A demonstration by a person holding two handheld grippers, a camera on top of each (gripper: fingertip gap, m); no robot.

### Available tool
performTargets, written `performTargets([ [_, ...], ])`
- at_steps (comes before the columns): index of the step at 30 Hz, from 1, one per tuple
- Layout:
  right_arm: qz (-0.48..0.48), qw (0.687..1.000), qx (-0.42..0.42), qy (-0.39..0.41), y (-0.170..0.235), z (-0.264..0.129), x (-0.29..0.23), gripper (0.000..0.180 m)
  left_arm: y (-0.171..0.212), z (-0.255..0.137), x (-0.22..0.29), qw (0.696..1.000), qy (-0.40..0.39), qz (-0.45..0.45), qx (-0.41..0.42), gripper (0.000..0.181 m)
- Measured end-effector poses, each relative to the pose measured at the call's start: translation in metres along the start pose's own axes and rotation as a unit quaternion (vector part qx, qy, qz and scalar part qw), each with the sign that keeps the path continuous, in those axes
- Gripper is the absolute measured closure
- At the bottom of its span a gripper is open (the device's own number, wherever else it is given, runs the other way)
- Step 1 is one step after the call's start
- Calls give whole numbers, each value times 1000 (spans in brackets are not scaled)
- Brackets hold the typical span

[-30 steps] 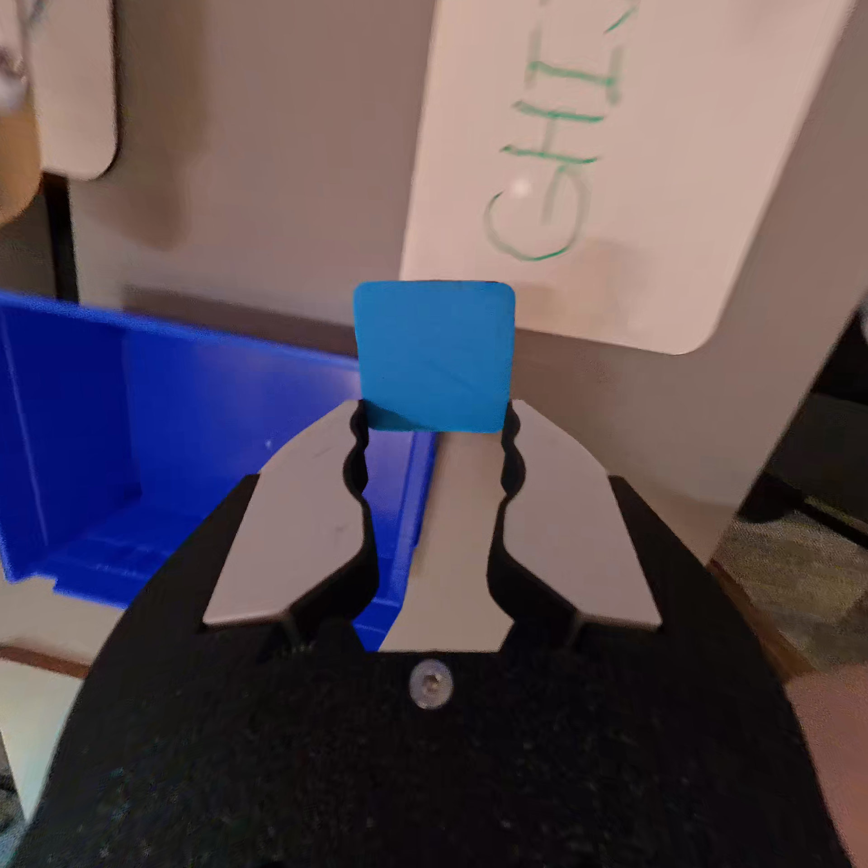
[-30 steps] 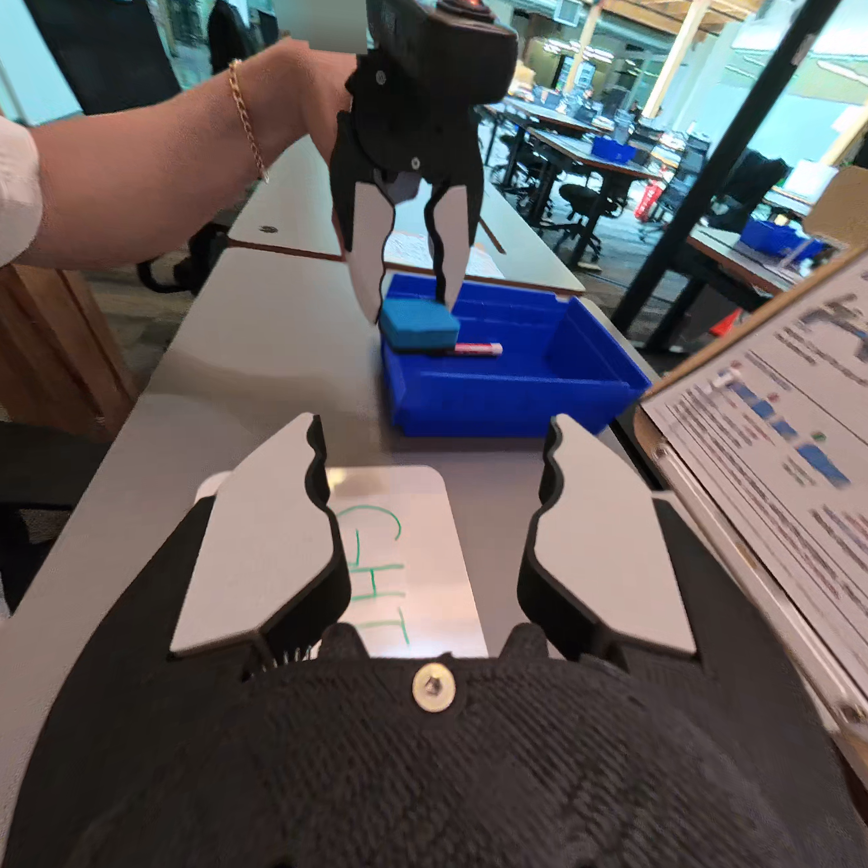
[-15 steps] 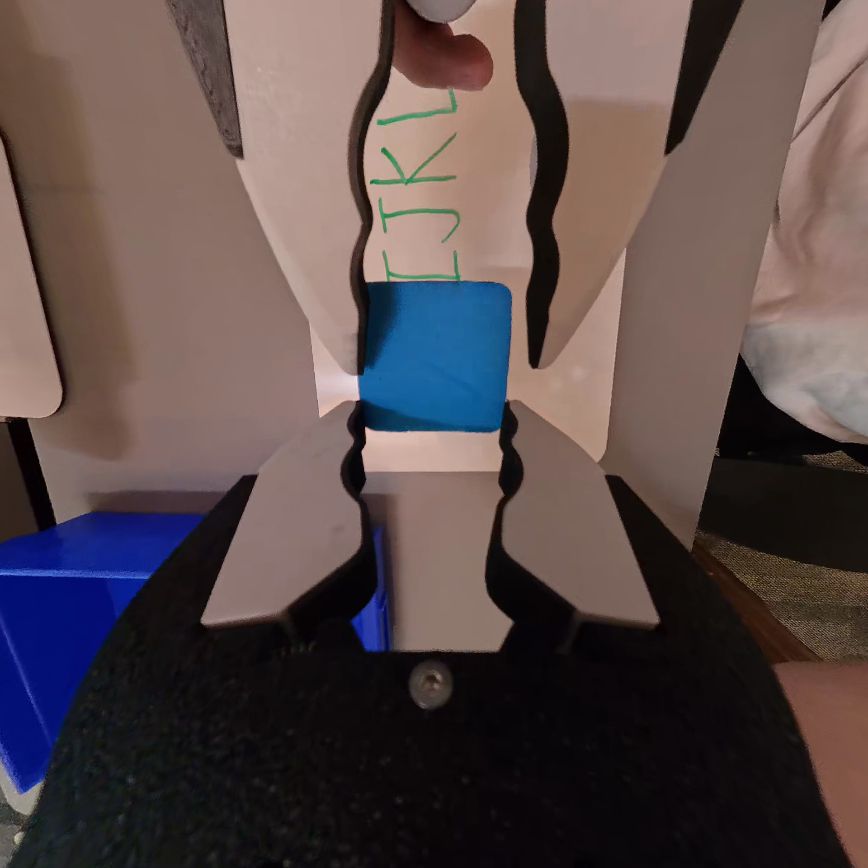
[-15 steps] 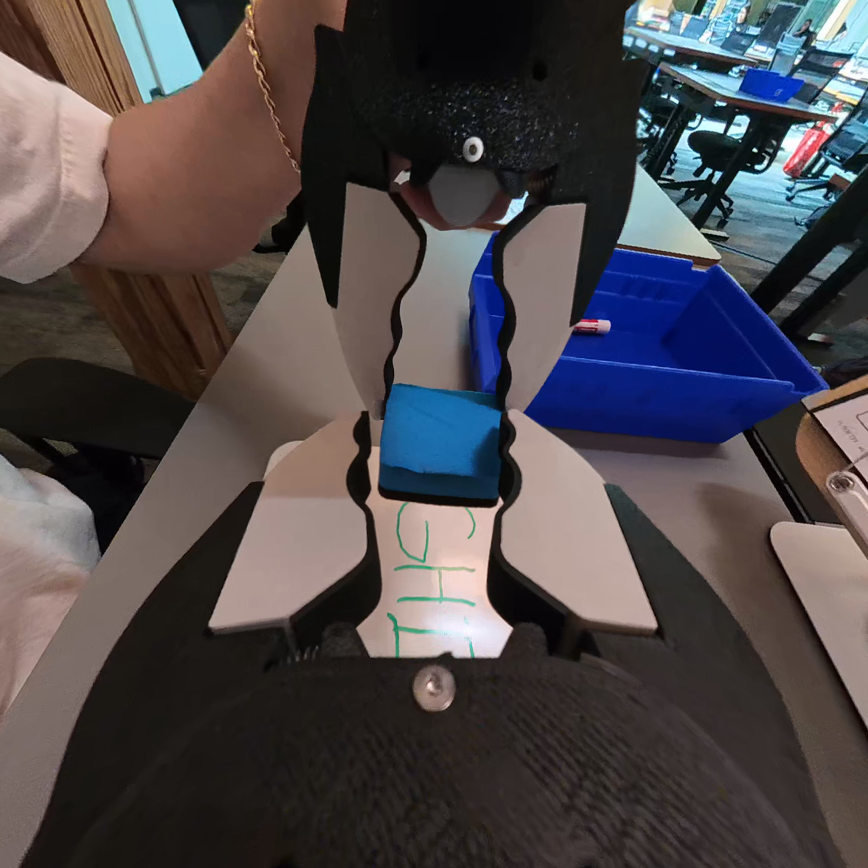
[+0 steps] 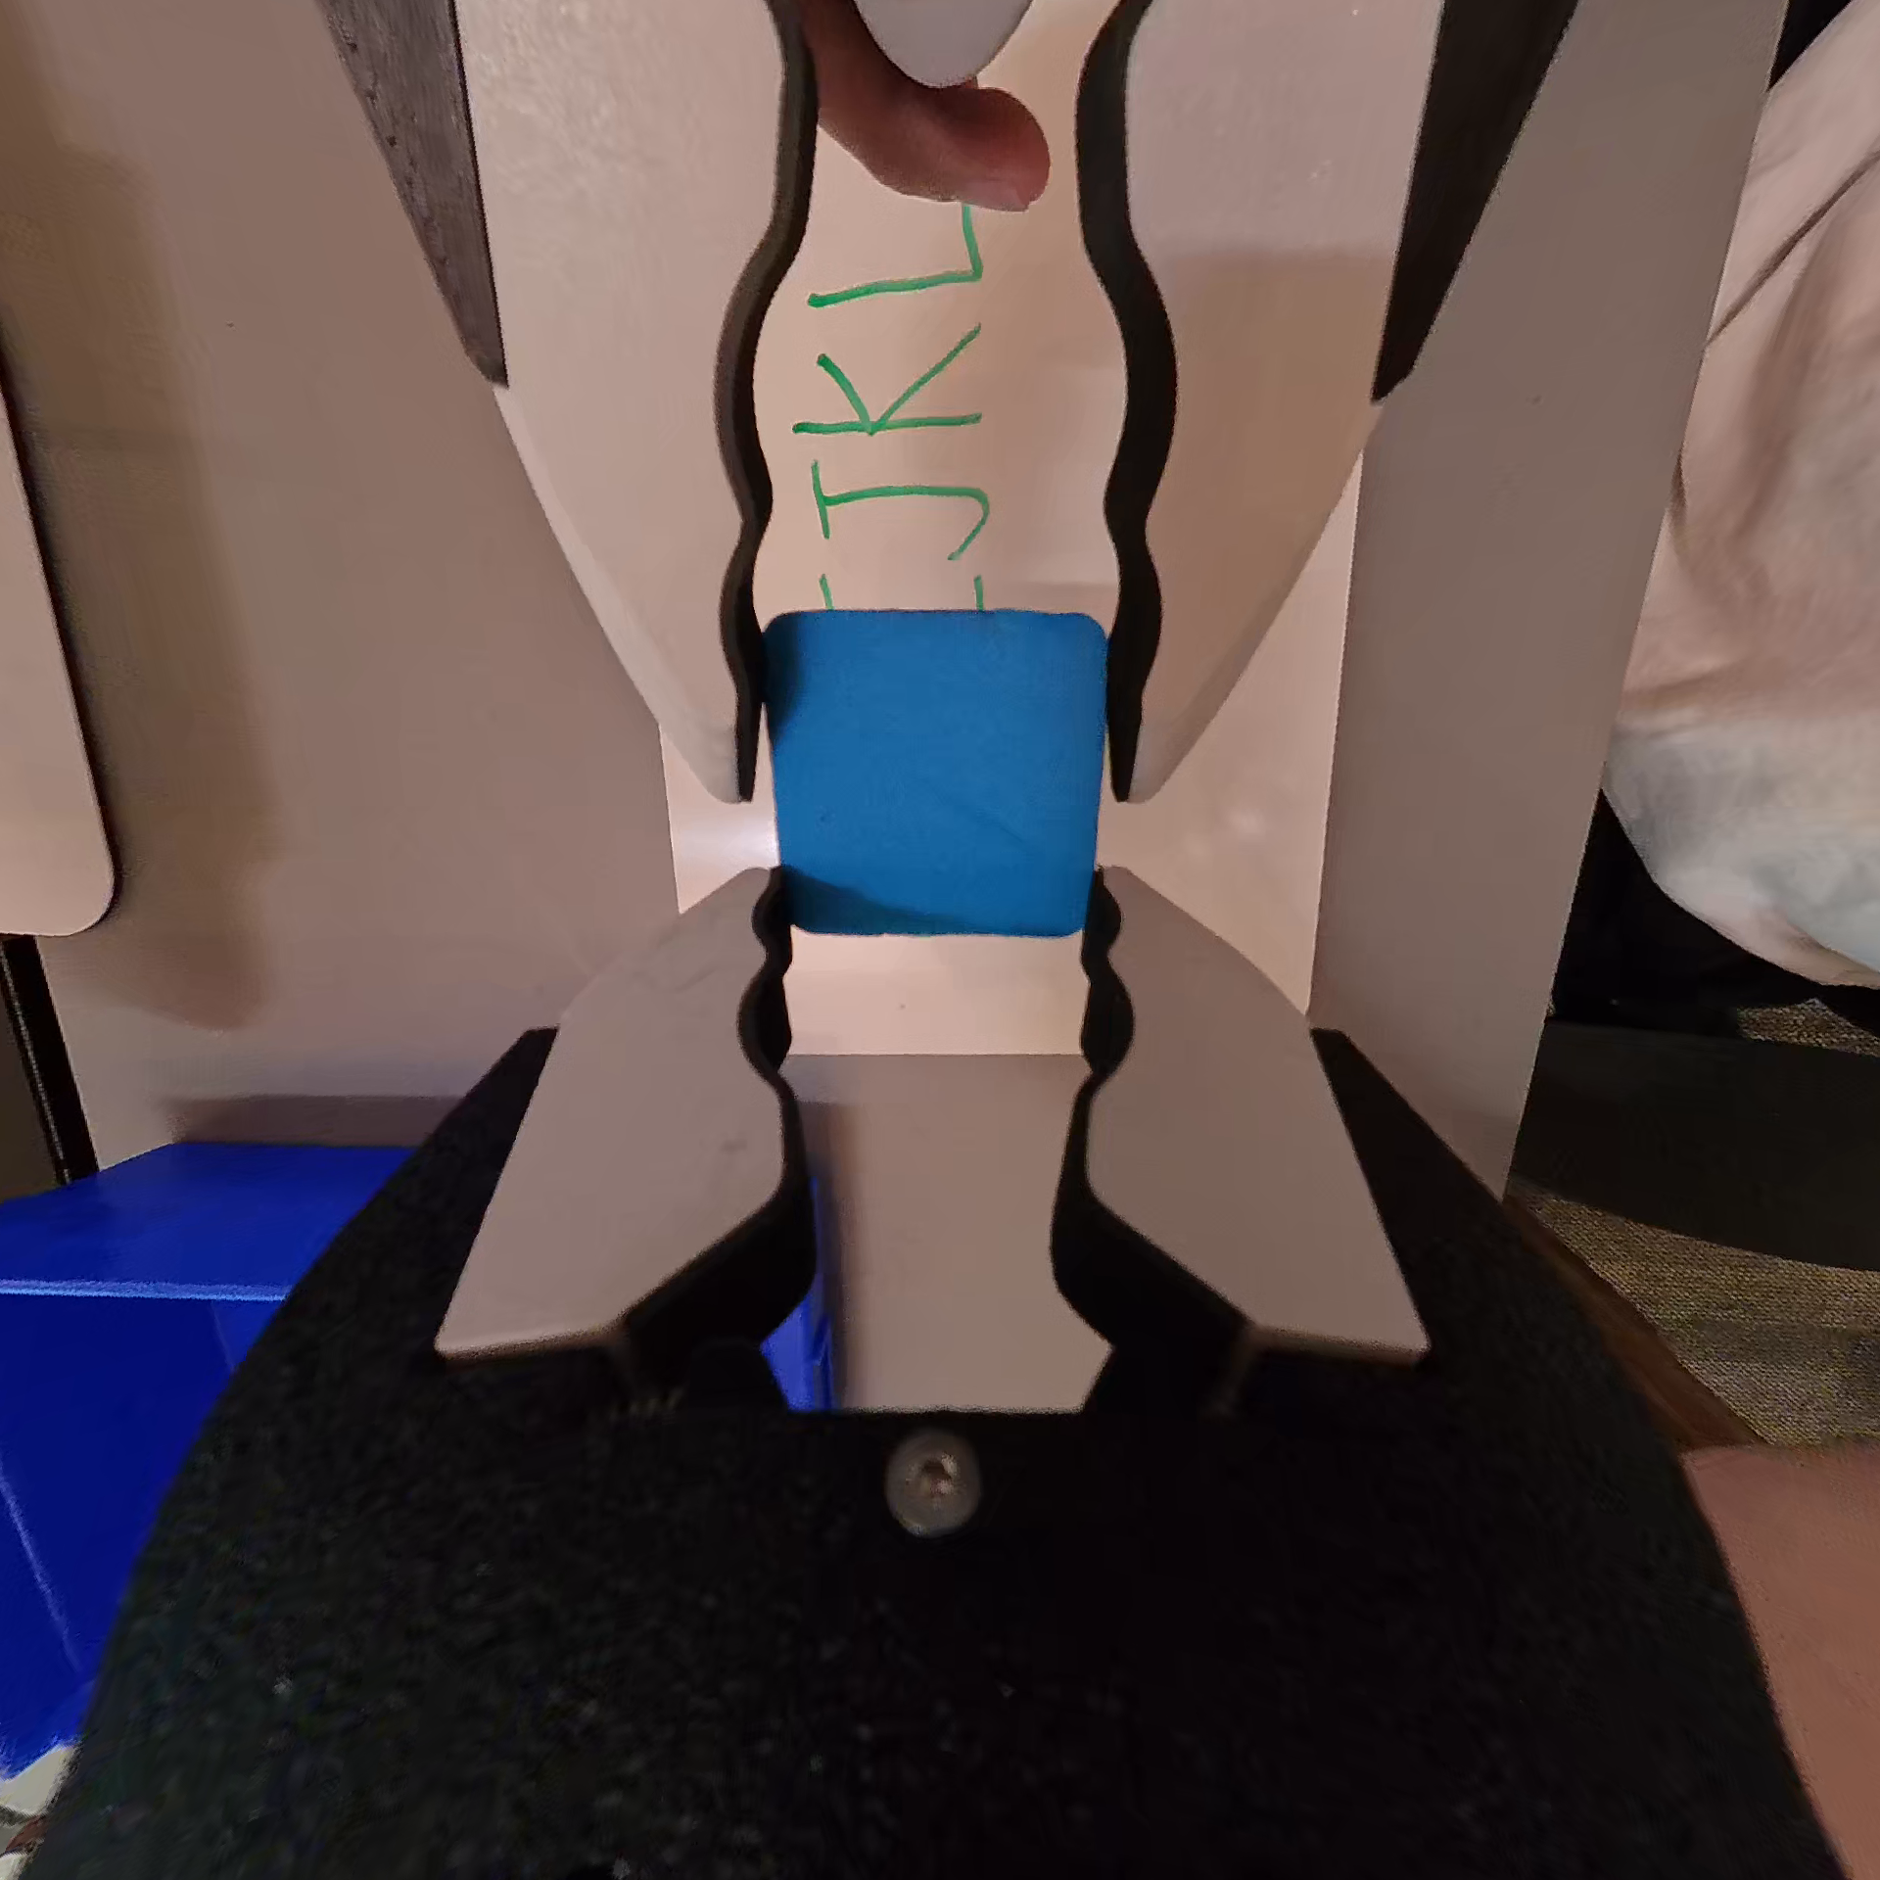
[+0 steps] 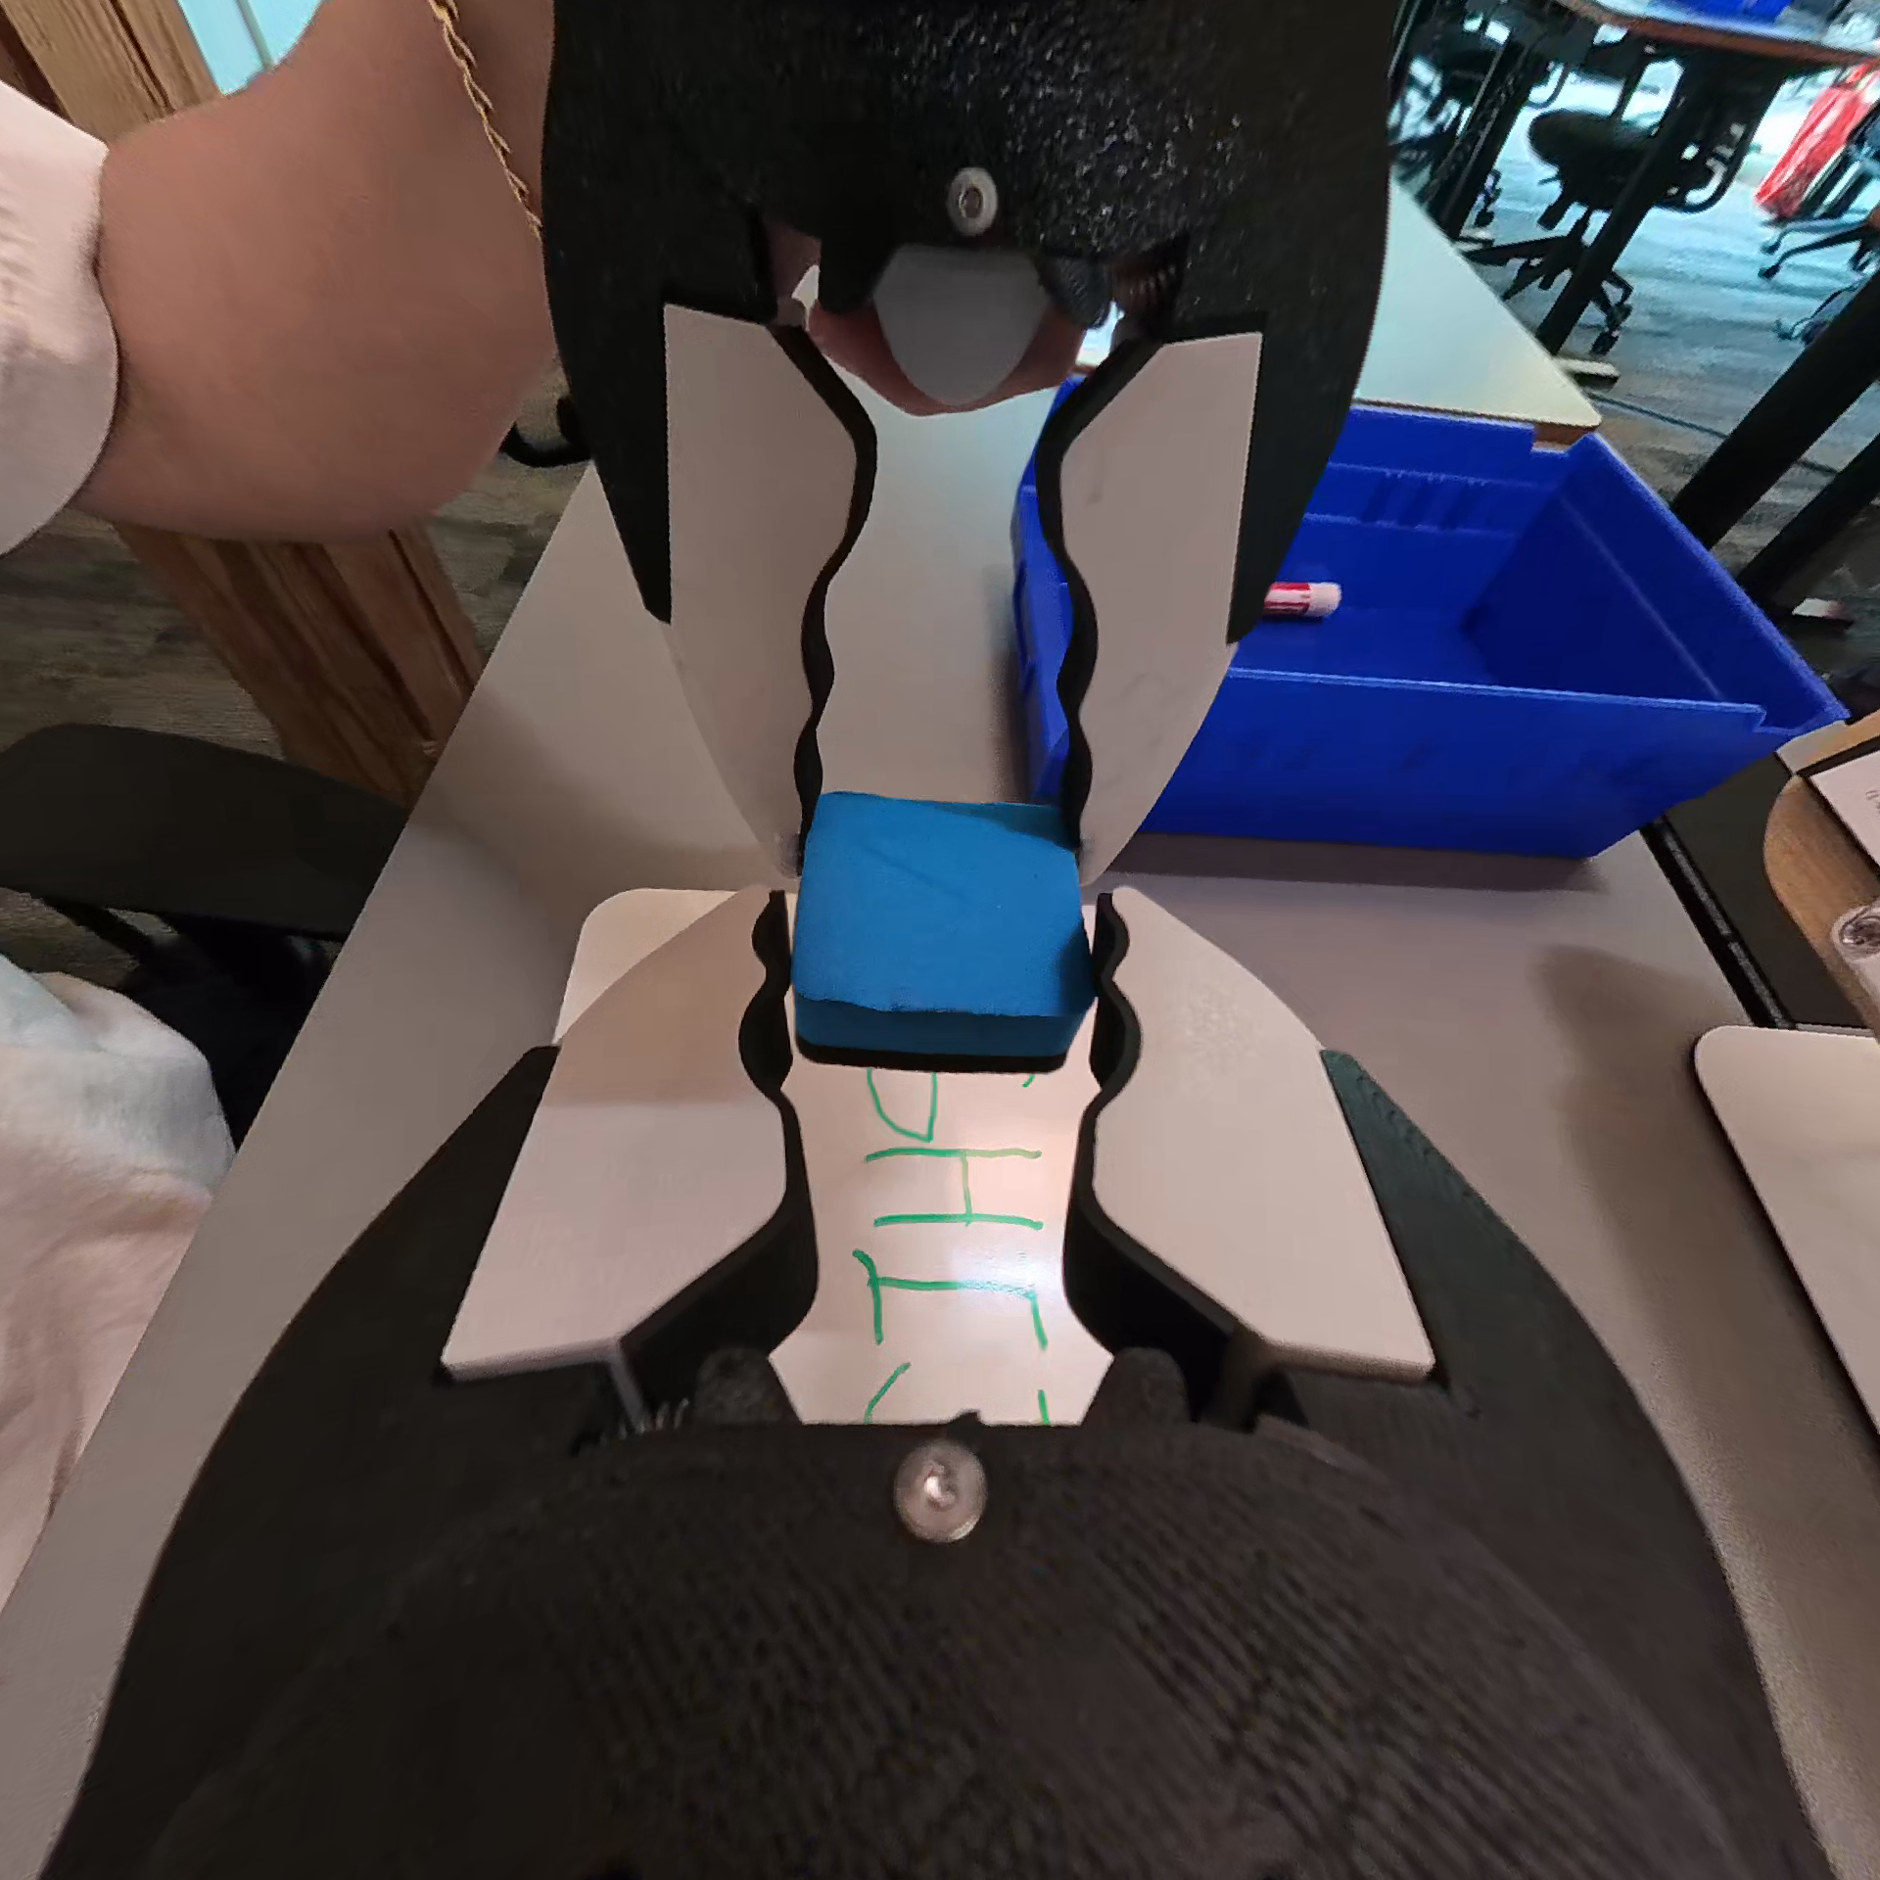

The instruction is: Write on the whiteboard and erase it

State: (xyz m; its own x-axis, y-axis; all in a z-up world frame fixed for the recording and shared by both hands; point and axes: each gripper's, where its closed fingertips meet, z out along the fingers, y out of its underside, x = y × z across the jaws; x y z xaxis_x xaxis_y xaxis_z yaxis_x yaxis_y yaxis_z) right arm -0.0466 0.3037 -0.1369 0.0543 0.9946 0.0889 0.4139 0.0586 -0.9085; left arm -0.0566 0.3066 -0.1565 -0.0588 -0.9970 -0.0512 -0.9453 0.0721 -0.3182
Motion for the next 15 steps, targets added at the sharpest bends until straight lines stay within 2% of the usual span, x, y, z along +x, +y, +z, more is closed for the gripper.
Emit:
performTargets([
  [7, 12, 999, -51, -14, 19, 6, -3, 125, 2, 8, 2, 1000, 9, -5, 8, 126],
  [11, 43, 995, -86, 23, 45, 8, 16, 126, 15, 10, -17, 997, -62, -29, 31, 125],
  [13, 67, 993, -90, 28, 60, 11, 22, 126, 23, 9, -18, 992, -80, -62, 73, 137],
  [15, 95, 992, -82, 31, 73, 18, 28, 126, 20, 10, -3, 981, -58, -83, 166, 160],
])
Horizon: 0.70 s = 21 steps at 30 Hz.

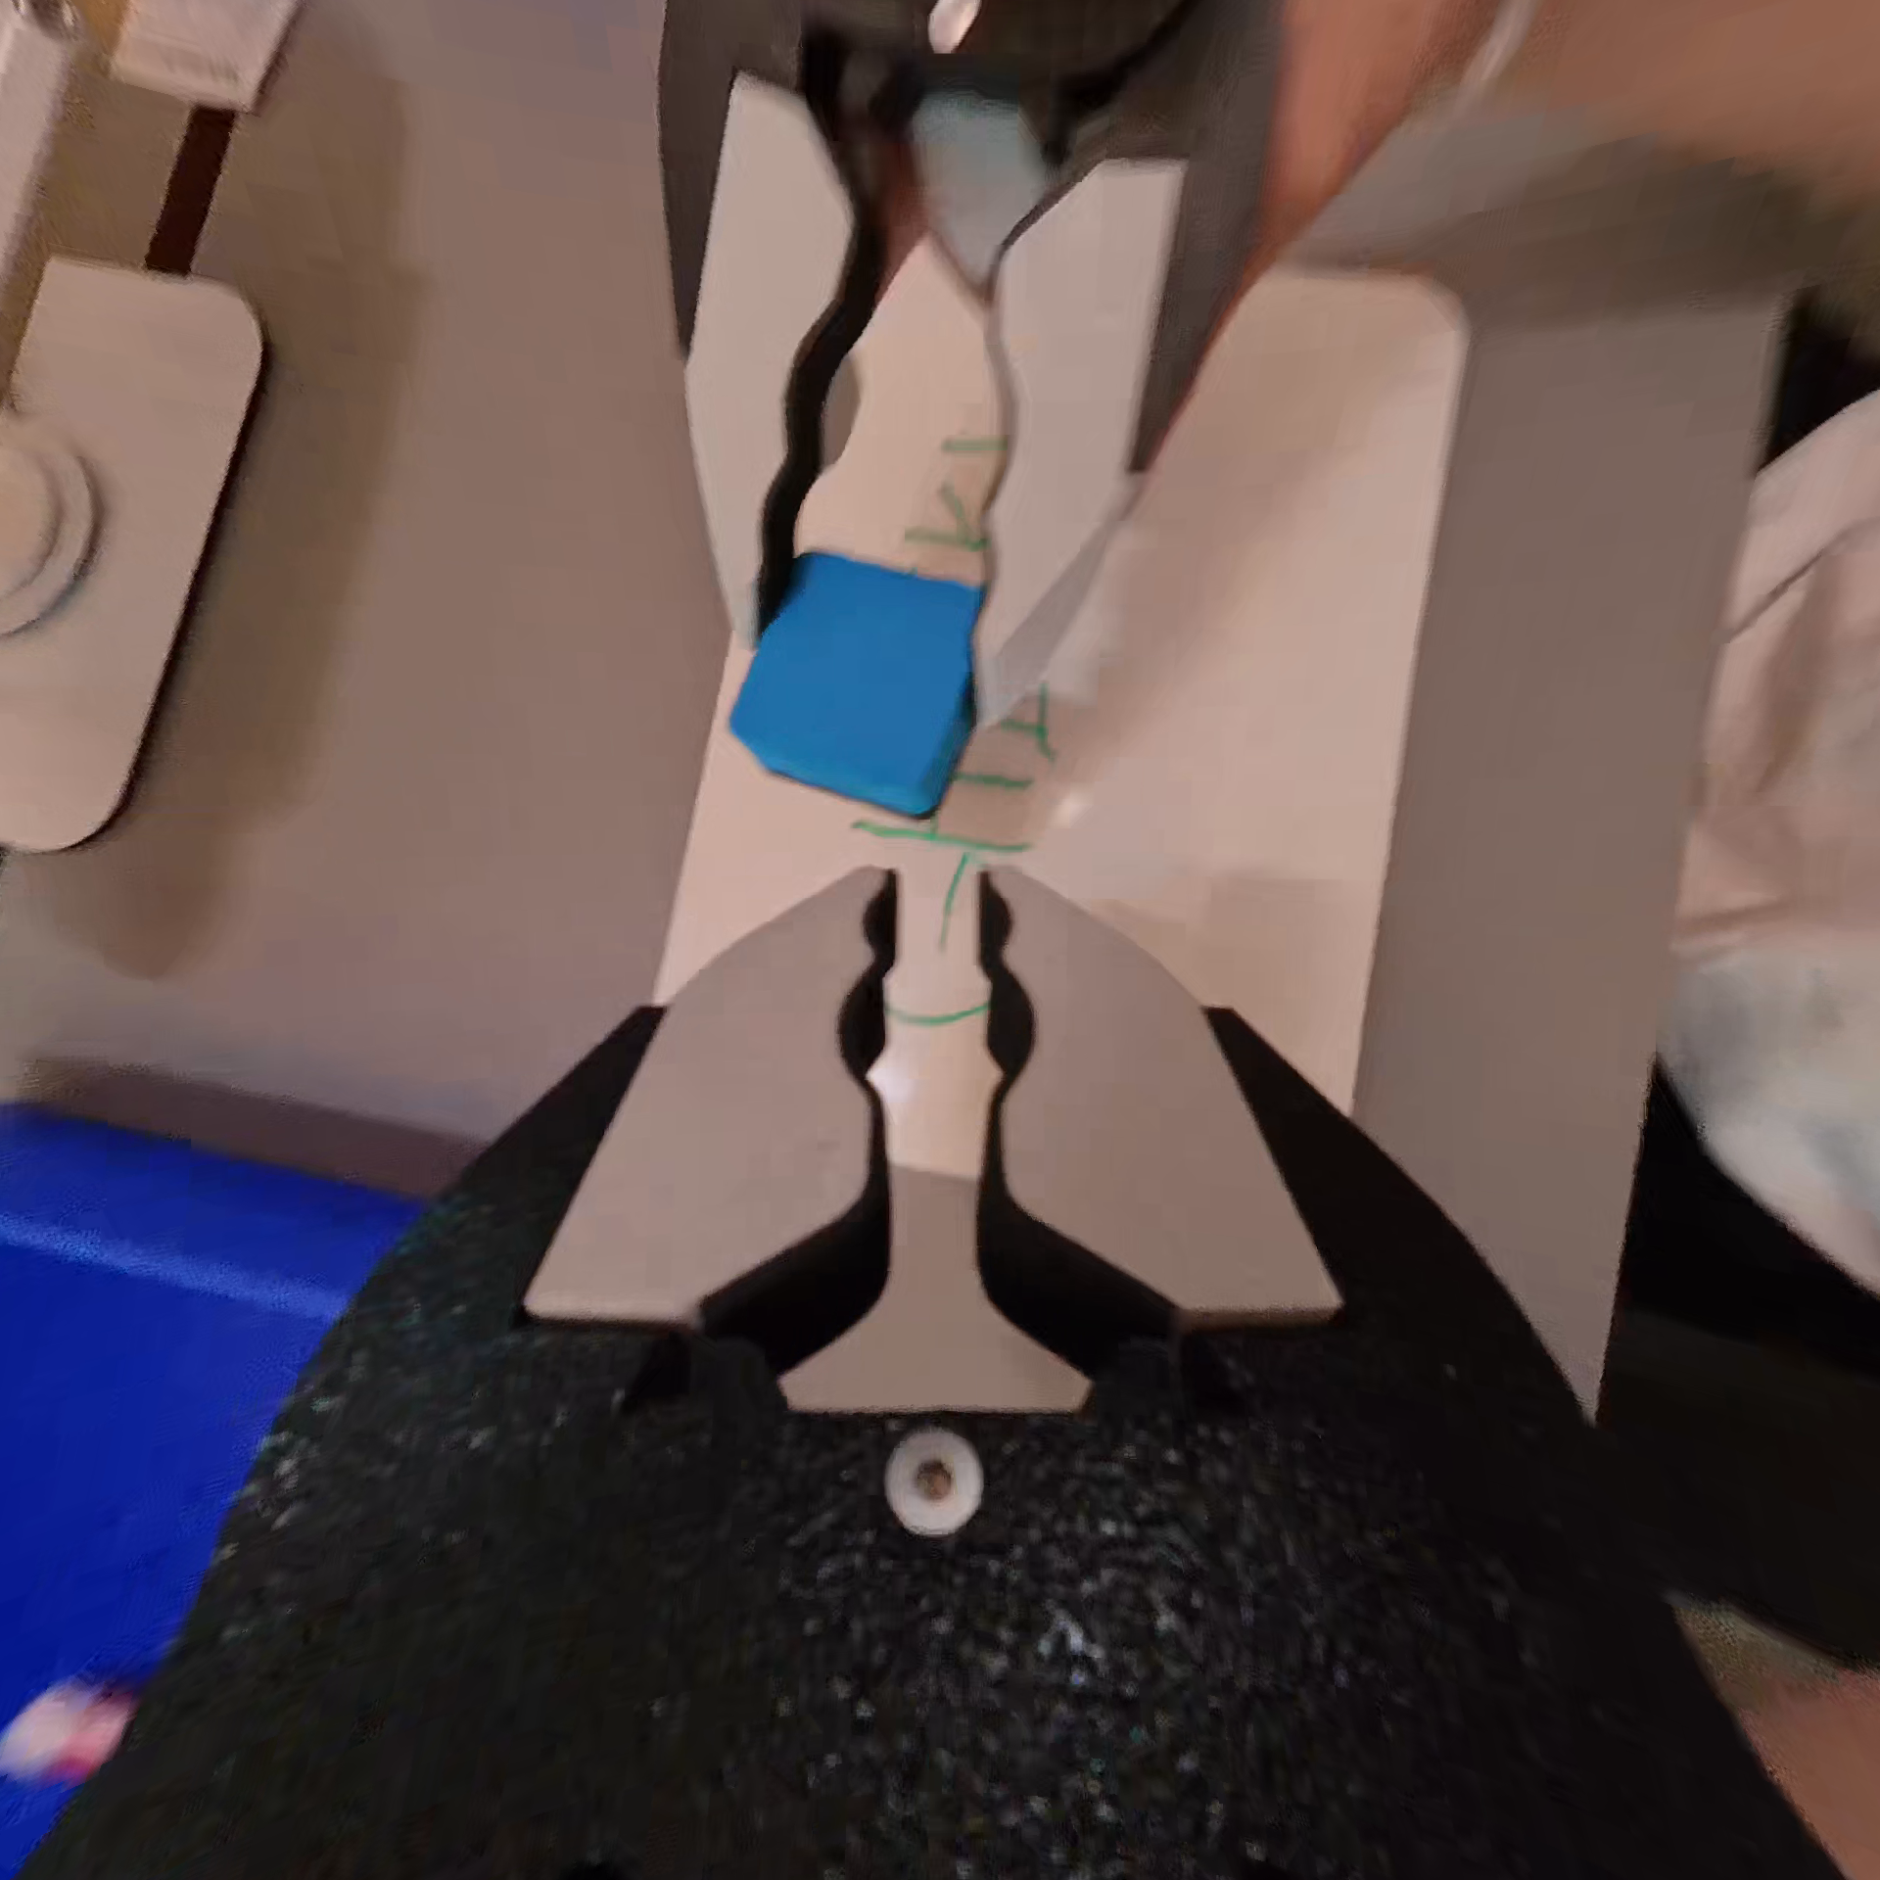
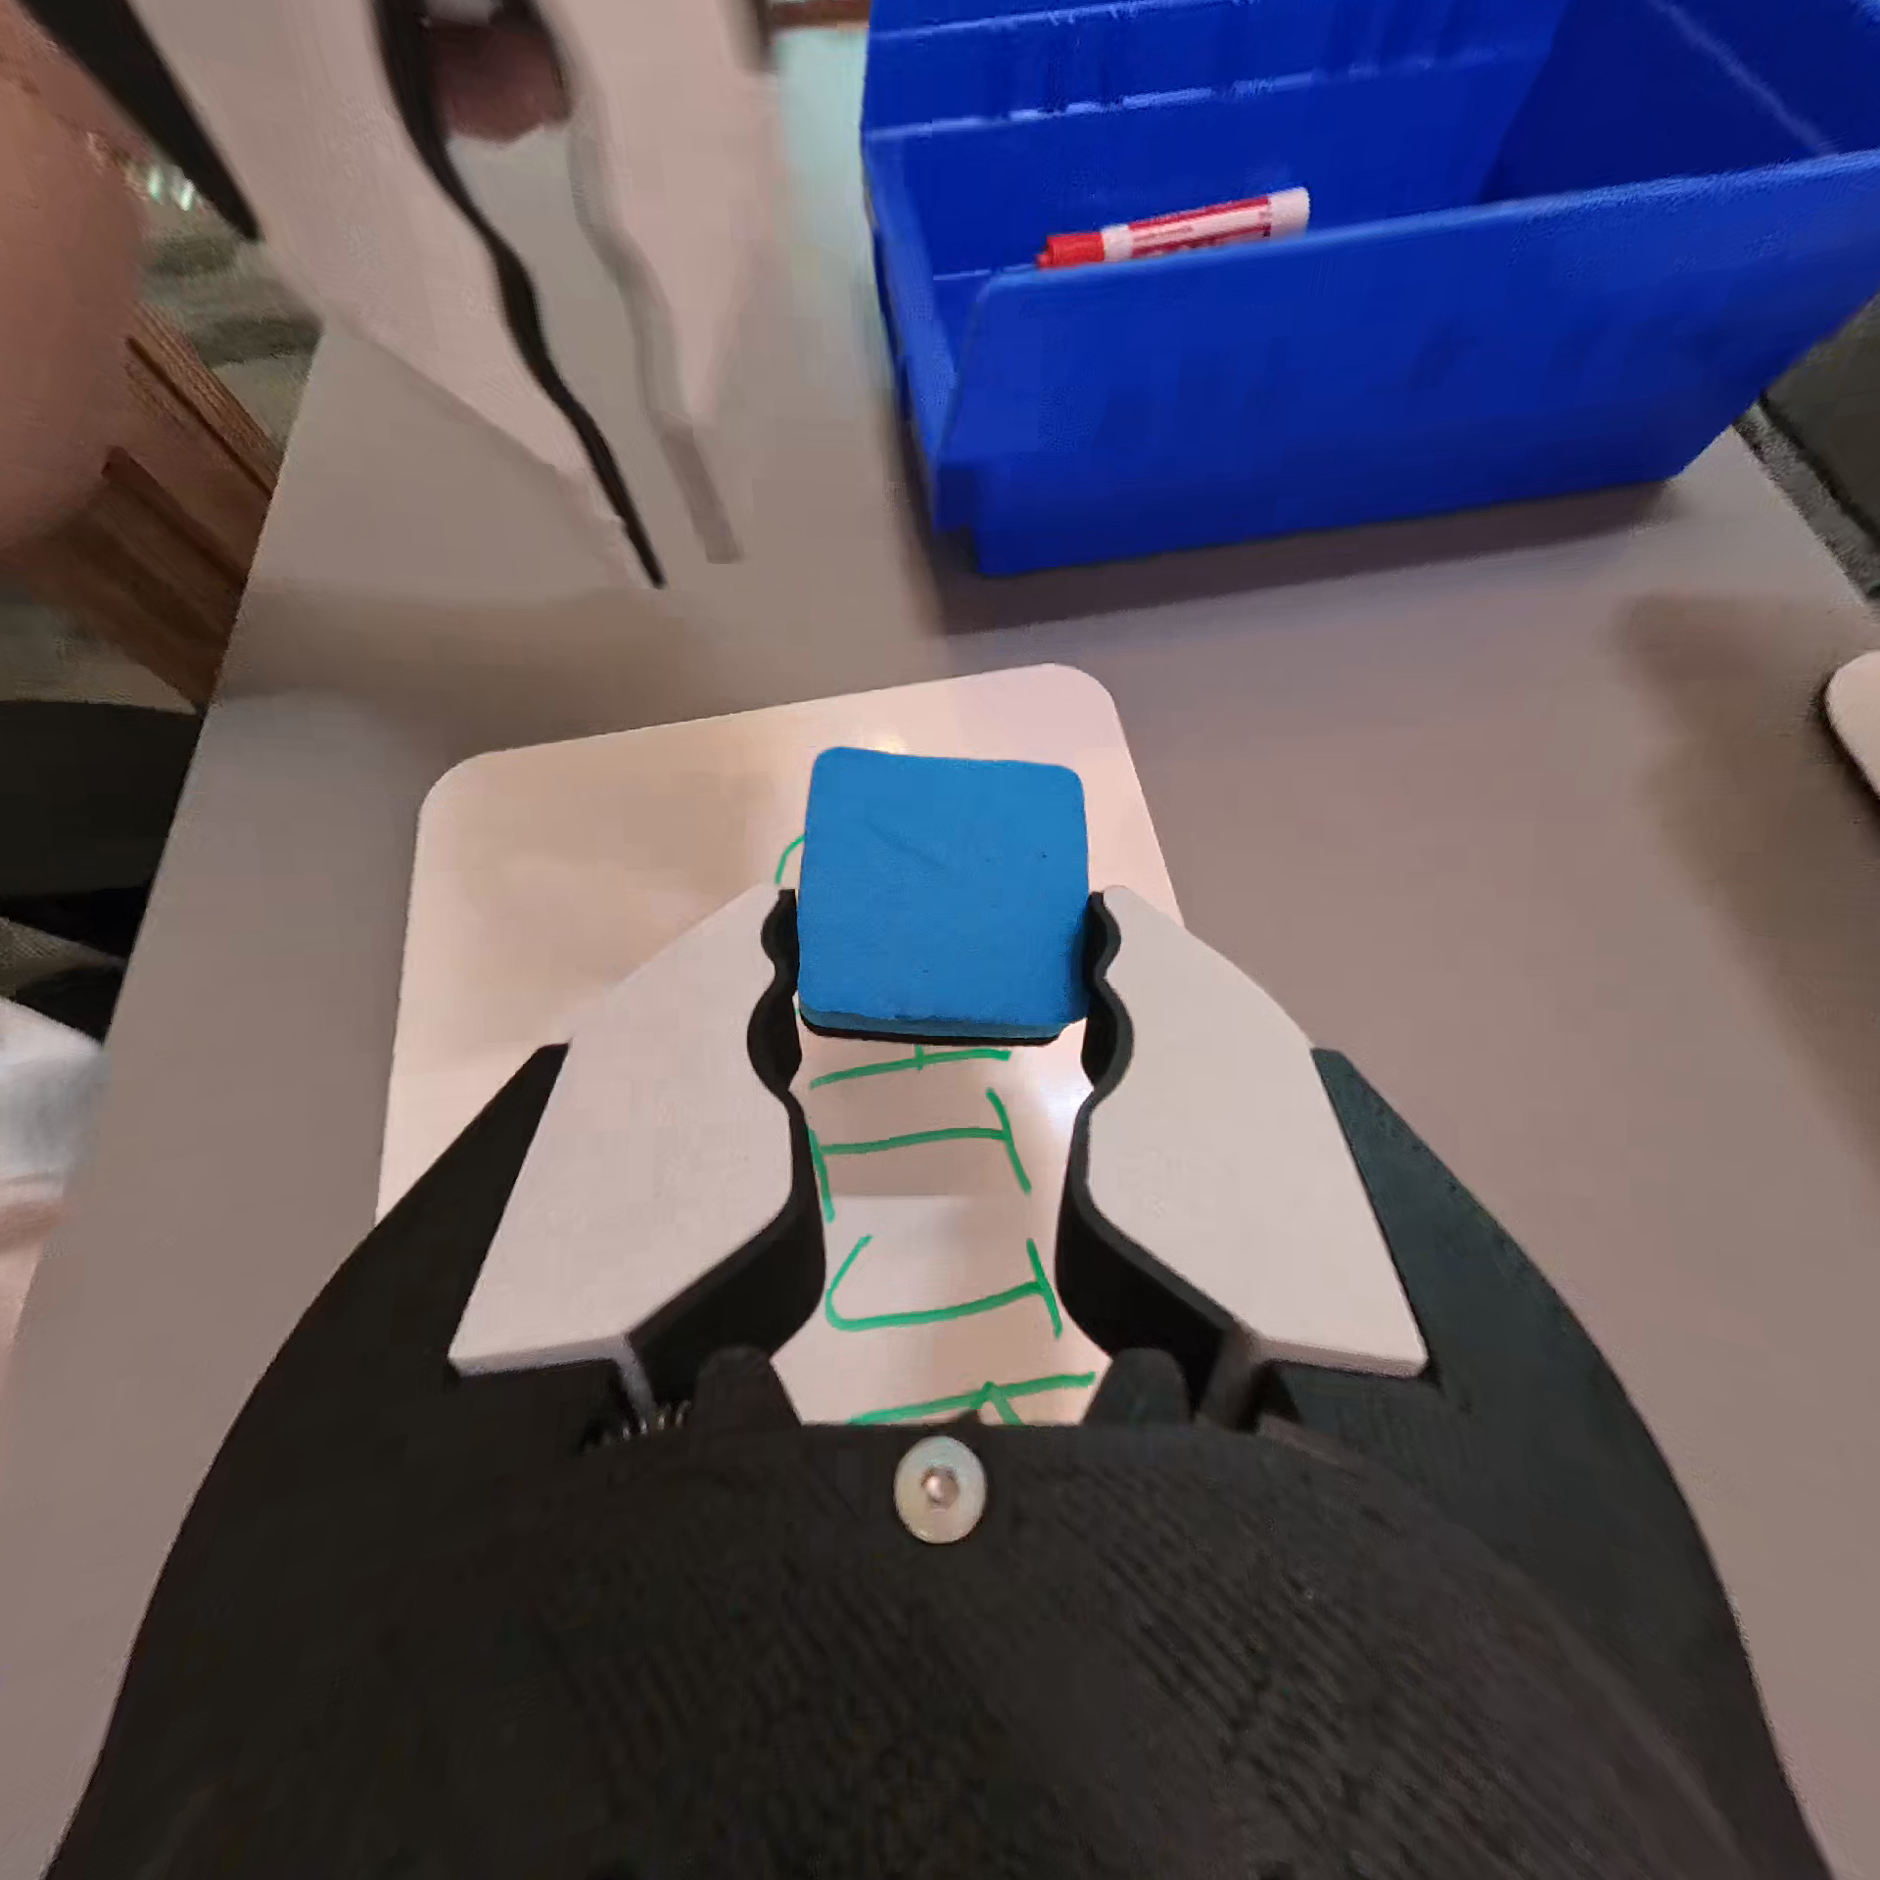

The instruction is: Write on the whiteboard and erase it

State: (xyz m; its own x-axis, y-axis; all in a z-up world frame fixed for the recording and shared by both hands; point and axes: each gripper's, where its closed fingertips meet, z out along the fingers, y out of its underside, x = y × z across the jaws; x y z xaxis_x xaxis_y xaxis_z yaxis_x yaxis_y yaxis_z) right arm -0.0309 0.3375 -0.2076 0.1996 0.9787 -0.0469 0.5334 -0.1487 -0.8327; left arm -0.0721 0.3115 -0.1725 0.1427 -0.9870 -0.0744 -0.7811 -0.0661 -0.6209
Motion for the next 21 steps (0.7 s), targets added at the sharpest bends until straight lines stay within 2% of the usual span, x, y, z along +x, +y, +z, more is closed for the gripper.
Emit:
performTargets([
  [2, 20, 1000, 2, -12, 8, 11, 3, 126, 7, 2, 15, 996, 23, -28, 83, 181],
  [6, 14, 999, -17, -31, 17, 40, 0, 126, 45, 19, 50, 976, 109, -135, 133, 181],
  [8, -13, 998, -49, -33, 21, 56, -5, 126, 64, 32, 65, 962, 149, -196, 117, 181],
  [12, -40, 994, -95, -42, 27, 77, -14, 126, 87, 50, 78, 939, 182, -281, 75, 181],
  [14, -44, 992, -107, -51, 29, 83, -17, 125, 99, 57, 76, 936, 165, -308, 47, 181],
  [18, -45, 990, -126, -51, 33, 85, -16, 125, 101, 59, 66, 922, 146, -356, 45, 181],
  [21, -103, 981, -160, -37, 38, 84, -13, 125, 100, 61, 63, 913, 152, -375, 52, 181],
])
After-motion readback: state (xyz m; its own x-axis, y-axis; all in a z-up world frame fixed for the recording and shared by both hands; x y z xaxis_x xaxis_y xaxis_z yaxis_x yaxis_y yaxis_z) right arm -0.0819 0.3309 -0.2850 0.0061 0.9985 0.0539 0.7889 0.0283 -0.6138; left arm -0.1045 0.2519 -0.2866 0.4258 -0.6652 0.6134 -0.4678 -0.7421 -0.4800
